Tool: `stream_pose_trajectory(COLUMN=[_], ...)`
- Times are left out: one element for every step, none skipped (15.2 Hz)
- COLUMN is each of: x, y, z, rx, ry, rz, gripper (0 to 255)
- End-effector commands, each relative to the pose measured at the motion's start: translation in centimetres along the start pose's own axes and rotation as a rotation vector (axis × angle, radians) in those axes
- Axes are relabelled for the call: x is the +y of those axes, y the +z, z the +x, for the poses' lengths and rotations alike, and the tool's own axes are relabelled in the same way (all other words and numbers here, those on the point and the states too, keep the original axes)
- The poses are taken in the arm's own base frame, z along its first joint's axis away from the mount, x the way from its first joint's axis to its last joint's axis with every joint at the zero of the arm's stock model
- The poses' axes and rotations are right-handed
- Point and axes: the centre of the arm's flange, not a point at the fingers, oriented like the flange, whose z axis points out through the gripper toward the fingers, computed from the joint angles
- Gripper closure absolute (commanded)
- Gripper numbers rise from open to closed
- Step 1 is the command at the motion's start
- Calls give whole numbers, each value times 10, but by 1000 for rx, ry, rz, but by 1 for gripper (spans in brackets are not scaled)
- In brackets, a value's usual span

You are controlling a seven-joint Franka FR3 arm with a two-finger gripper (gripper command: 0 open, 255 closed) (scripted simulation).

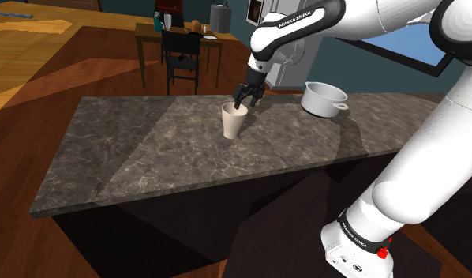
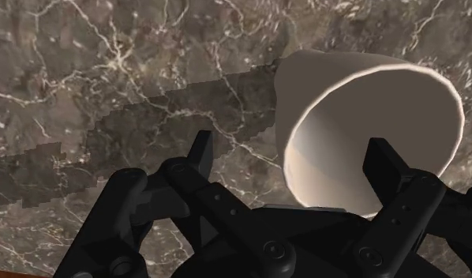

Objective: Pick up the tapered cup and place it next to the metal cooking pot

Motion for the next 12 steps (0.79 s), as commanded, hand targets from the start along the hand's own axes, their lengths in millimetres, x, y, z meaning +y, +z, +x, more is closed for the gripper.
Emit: stream_pose_trajectory(x=[2, 2, 2, 2, 2, 2, 2, 2, 2, 2, 2, 2], y=[12, 17, 25, 25, 25, 25, 25, 25, 25, 25, 25, 25], z=[0, 0, 0, 0, 0, 0, 0, 0, 0, 0, 0, 0], rx=[1, 1, 1, 1, 1, 1, 1, 1, 1, 1, 1, 1], ry=[0, 0, 0, 0, 0, 0, 0, 0, 0, 0, 0, 0], rz=[0, 0, 0, 0, 0, 0, 0, 0, 0, 0, 0, 0], gripper=[0, 0, 0, 0, 0, 0, 0, 0, 0, 0, 0, 255])
